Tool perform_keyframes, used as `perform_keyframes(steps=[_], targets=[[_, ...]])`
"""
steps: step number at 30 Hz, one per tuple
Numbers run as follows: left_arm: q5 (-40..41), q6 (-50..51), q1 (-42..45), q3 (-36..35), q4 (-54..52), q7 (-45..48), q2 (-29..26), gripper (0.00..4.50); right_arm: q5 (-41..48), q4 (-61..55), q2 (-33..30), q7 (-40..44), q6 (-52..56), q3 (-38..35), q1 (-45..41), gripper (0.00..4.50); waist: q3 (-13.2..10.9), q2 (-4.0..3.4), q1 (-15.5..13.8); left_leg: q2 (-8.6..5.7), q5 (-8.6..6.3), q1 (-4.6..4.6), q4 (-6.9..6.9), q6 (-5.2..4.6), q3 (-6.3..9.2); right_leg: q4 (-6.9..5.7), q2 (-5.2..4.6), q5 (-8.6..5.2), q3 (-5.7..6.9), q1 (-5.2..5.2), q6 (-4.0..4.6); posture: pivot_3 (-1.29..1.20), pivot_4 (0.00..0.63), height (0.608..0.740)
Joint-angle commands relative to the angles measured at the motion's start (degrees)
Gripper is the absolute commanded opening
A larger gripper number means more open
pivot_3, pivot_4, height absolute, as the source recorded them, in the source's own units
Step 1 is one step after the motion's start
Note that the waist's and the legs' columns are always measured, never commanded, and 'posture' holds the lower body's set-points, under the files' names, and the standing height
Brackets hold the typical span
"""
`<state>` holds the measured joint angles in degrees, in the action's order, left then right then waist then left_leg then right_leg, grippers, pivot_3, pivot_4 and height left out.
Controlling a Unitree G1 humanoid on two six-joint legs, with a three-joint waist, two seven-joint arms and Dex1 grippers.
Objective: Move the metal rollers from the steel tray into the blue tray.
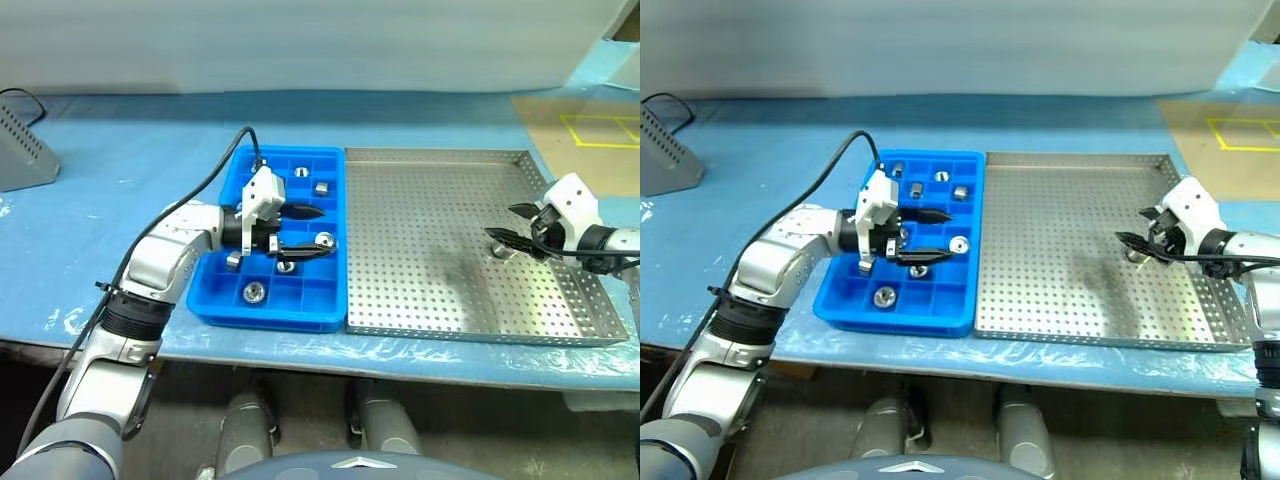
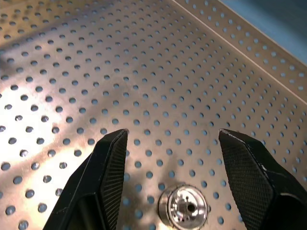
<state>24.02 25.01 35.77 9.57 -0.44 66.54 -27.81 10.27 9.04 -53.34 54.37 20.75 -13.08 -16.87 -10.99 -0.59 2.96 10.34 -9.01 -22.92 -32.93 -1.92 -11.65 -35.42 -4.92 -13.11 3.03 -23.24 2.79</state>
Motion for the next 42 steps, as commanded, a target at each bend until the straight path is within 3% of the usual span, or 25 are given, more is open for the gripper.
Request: perform_keyframes(steps=[1,13,23,41,42], targets=[[-0.1,-1.0,1.2,0.0,0.0,0.8,0.0,3.72,0.7,0.9,0.2,-2.0,-1.0,-2.2,0.2,3.09,0.0,-0.02,0.4,-0.01,-0.01,-0.04,-0.03,-0.02,0.0,0.0,0.0,0.0,0.0,0.0,0.0,-0.41,0.15,0.74],[-1.6,-5.9,0.2,-0.8,5.3,3.1,-0.3,3.72,-0.8,14.1,1.3,-4.2,-5.3,0.1,-1.5,3.09,0.0,-0.02,0.6,-0.12,-0.02,-0.19,-0.15,-0.36,0.01,0.07,-0.09,0.0,0.02,0.01,0.0,-0.38,0.15,0.74],[-1.7,-6.6,-1.3,-1.7,5.2,3.3,-1.5,3.72,-2.0,17.7,4.0,-3.9,-8.3,3.7,-6.1,3.09,0.0,-0.03,0.5,-0.08,-0.01,-0.17,-0.18,-0.35,0.01,-0.02,-0.08,0.01,0.04,0.01,0.01,-0.36,0.15,0.74],[-0.9,-2.1,-0.5,-1.2,0.7,1.1,-1.5,3.72,-3.4,23.8,4.9,-5.1,-12.3,5.1,-5.3,3.09,0.0,-0.03,-0.7,-0.09,-0.02,-0.17,-0.19,-0.36,0.0,-0.01,-0.11,0.01,0.04,0.02,0.01,-0.36,0.15,0.74],[-0.9,-1.7,-0.5,-1.2,0.3,1.0,-1.5,3.72,-3.4,23.8,5.0,-5.3,-12.7,4.9,-5.2,2.92,0.0,-0.03,-0.6,-0.09,-0.02,-0.17,-0.19,-0.36,0.0,-0.01,-0.11,0.01,0.04,0.02,0.01,-0.36,0.15,0.74]])
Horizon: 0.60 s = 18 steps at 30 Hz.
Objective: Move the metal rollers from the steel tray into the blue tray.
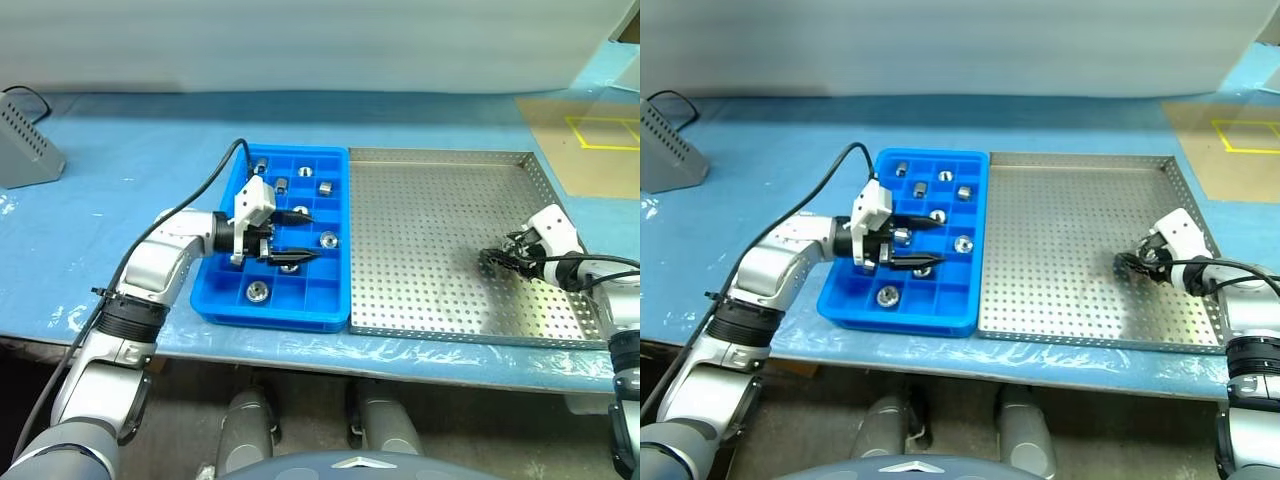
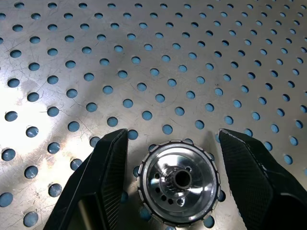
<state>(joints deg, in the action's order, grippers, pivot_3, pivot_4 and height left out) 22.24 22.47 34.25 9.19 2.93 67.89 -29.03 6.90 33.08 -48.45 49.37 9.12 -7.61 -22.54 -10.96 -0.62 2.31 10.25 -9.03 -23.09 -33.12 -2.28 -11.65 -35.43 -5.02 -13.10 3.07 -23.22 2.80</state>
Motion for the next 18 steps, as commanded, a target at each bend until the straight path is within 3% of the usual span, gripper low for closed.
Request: perform_keyframes(steps=[1,5,13,18], targets=[[0.9,1.2,1.0,-0.8,-3.4,-0.5,-0.3,3.72,0.0,-0.3,0.1,-0.3,-1.3,-0.6,0.7,2.71,0.0,0.0,0.0,0.0,0.0,0.0,0.0,0.0,0.0,0.0,0.0,0.0,0.0,0.0,0.0,-0.36,0.15,0.74],[1.2,2.2,0.9,-0.9,-4.6,-0.6,-0.6,3.72,-0.5,-1.4,0.3,-0.8,-2.2,-0.3,1.5,1.64,0.0,0.0,0.0,0.0,0.0,0.0,0.0,0.0,0.0,0.0,0.0,0.0,0.0,0.0,0.0,-0.36,0.15,0.74],[1.5,2.0,0.4,-1.3,-4.9,1.1,-2.2,3.72,0.4,-4.4,1.4,-0.5,-0.6,-0.3,1.3,1.66,0.0,0.0,0.1,0.01,0.0,0.01,0.0,0.01,0.0,0.0,0.01,0.0,0.0,0.0,0.0,-0.35,0.15,0.74],[1.3,2.4,0.0,-1.4,-5.7,0.3,-2.9,3.72,4.8,-16.8,3.0,3.4,6.4,0.9,0.0,1.66,0.0,-0.01,0.1,0.01,0.0,0.01,0.01,0.02,0.01,-0.01,0.01,0.0,0.0,-0.01,0.0,-0.32,0.15,0.74]])
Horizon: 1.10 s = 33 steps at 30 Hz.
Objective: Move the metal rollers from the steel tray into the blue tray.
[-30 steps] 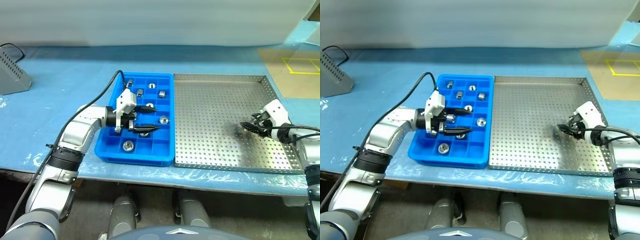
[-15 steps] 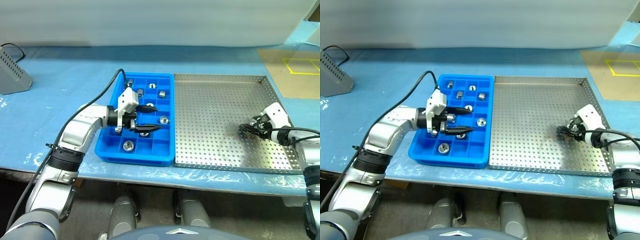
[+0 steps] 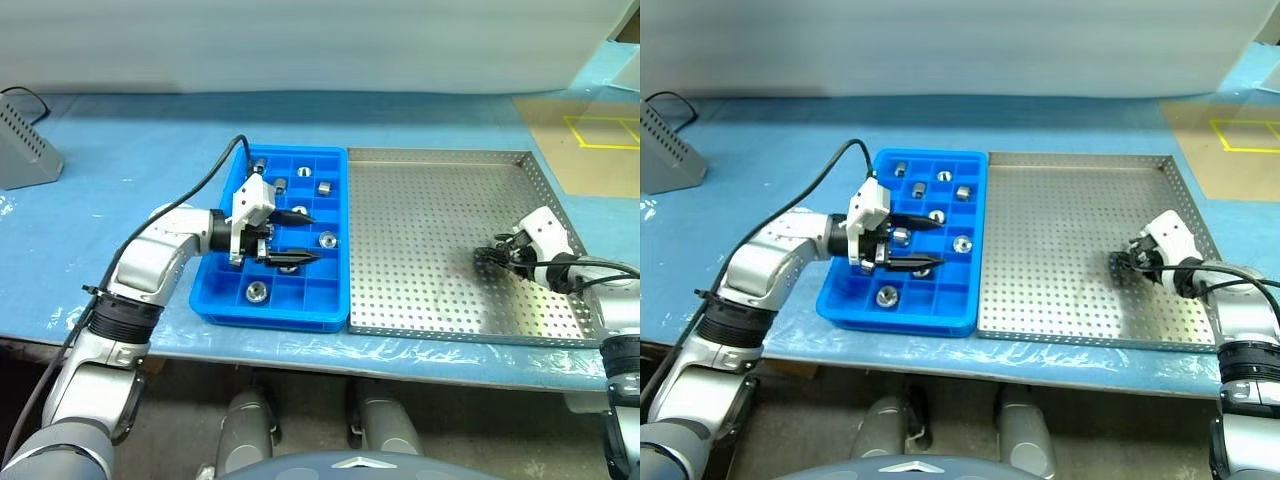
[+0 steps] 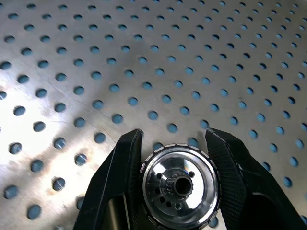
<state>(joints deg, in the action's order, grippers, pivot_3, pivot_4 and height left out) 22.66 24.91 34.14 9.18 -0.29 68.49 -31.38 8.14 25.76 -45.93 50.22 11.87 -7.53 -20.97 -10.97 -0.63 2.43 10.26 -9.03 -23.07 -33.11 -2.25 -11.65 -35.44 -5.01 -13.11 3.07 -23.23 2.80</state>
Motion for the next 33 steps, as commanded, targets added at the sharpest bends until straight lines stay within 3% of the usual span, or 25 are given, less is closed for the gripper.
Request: perform_keyframes(steps=[1,5,15,22,33], targets=[[1.1,0.3,0.0,-1.6,-3.0,-0.5,-0.6,3.72,4.4,-12.5,0.9,3.5,5.4,1.5,-2.3,1.66,0.0,-0.01,0.0,0.01,0.0,0.0,0.0,0.0,0.0,-0.01,0.0,0.0,0.0,-0.01,0.0,-0.32,0.15,0.74],[1.9,1.6,-0.5,-2.9,-5.7,-1.8,-1.5,3.72,6.4,-21.1,3.5,6.0,10.5,5.7,-7.3,1.66,0.0,-0.01,-0.2,0.07,0.03,0.0,0.02,0.03,0.0,-0.09,0.04,0.0,0.0,-0.06,0.0,-0.27,0.15,0.74],[3.1,2.1,-4.7,-8.7,-7.4,-3.7,-6.7,3.72,12.8,-30.5,13.7,13.1,19.6,16.4,-14.7,1.66,0.0,-0.01,-2.6,0.1,-0.02,-0.03,0.14,0.26,0.01,-0.09,0.02,-0.01,0.01,-0.11,0.02,-0.12,0.15,0.74],[4.5,2.8,-11.0,-11.3,-11.3,-5.2,-8.5,3.72,19.6,-34.3,11.3,21.2,28.8,19.8,-11.8,1.66,0.0,0.0,-5.4,0.09,-0.03,-0.03,0.18,0.29,0.01,-0.05,-0.03,-0.01,0.01,-0.08,0.02,-0.05,0.15,0.74],[5.5,3.3,-13.9,-11.0,-13.8,-6.7,-8.6,3.72,16.3,-33.5,11.2,21.8,27.1,25.9,-7.3,1.66,0.0,0.01,-6.4,0.1,0.17,0.24,0.49,0.62,0.04,-0.14,-0.03,-0.01,0.0,-0.07,0.01,-0.04,0.15,0.74]])
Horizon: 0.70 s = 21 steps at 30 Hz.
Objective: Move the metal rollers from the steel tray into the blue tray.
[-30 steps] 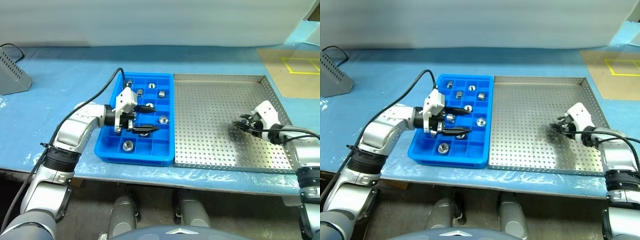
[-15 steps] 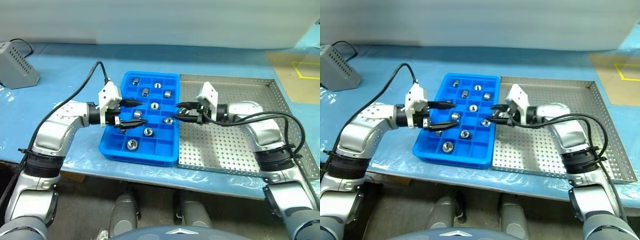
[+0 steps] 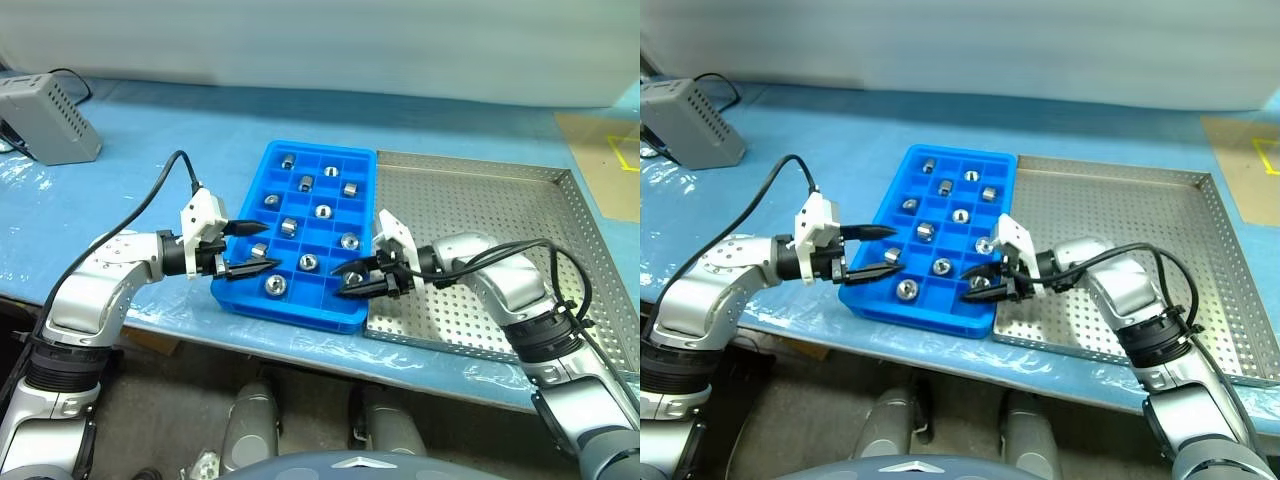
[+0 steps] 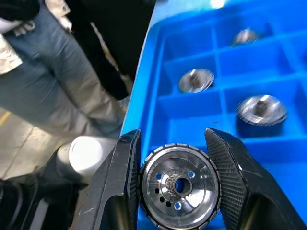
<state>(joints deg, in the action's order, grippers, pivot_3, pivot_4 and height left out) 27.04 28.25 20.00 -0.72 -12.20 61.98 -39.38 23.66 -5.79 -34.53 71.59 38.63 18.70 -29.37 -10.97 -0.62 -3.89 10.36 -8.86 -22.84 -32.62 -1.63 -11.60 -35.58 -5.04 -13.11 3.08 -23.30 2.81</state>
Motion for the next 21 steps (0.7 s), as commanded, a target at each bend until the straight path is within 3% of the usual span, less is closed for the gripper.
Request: perform_keyframes(steps=[1,6,11,16,21], targets=[[1.3,0.1,0.4,-1.0,-2.2,-0.2,-0.6,3.72,1.5,-2.0,0.2,-0.2,0.8,-0.8,1.5,1.66,0.0,0.0,0.0,0.0,0.0,0.0,0.01,0.0,0.0,0.02,0.0,0.0,0.0,0.0,0.0,-0.04,0.15,0.74],[0.9,-0.2,1.3,0.0,-1.1,-0.1,-0.4,3.72,-0.2,-0.3,1.2,-4.5,0.8,-1.7,1.4,3.28,0.0,0.05,0.0,-0.04,-0.01,-0.01,0.01,-0.02,0.0,0.07,-0.01,0.0,-0.01,0.03,0.0,-0.06,0.15,0.74],[0.5,-0.9,3.3,1.3,0.8,0.2,0.5,3.72,1.0,0.7,-0.3,-6.6,1.0,-6.0,-0.3,3.28,0.0,0.05,-0.1,-0.04,0.02,0.11,-0.01,0.02,0.0,0.03,-0.01,0.0,-0.02,0.13,-0.01,-0.11,0.15,0.74],[0.4,-2.0,4.9,2.3,2.8,0.4,2.4,3.72,3.9,-1.1,-3.5,-9.4,2.8,-14.9,-1.5,3.28,0.0,0.05,0.1,-0.07,0.01,0.12,-0.01,0.02,0.0,0.03,-0.01,0.0,-0.07,0.13,0.0,-0.16,0.15,0.74],[1.6,-2.3,4.7,0.3,4.1,-0.9,4.2,3.72,6.0,-8.7,-9.5,-13.0,5.3,-25.2,5.5,3.28,0.0,0.06,0.1,-0.06,0.02,0.1,0.2,0.02,-0.02,0.17,0.03,-0.01,-0.06,0.08,0.0,-0.19,0.15,0.74]])
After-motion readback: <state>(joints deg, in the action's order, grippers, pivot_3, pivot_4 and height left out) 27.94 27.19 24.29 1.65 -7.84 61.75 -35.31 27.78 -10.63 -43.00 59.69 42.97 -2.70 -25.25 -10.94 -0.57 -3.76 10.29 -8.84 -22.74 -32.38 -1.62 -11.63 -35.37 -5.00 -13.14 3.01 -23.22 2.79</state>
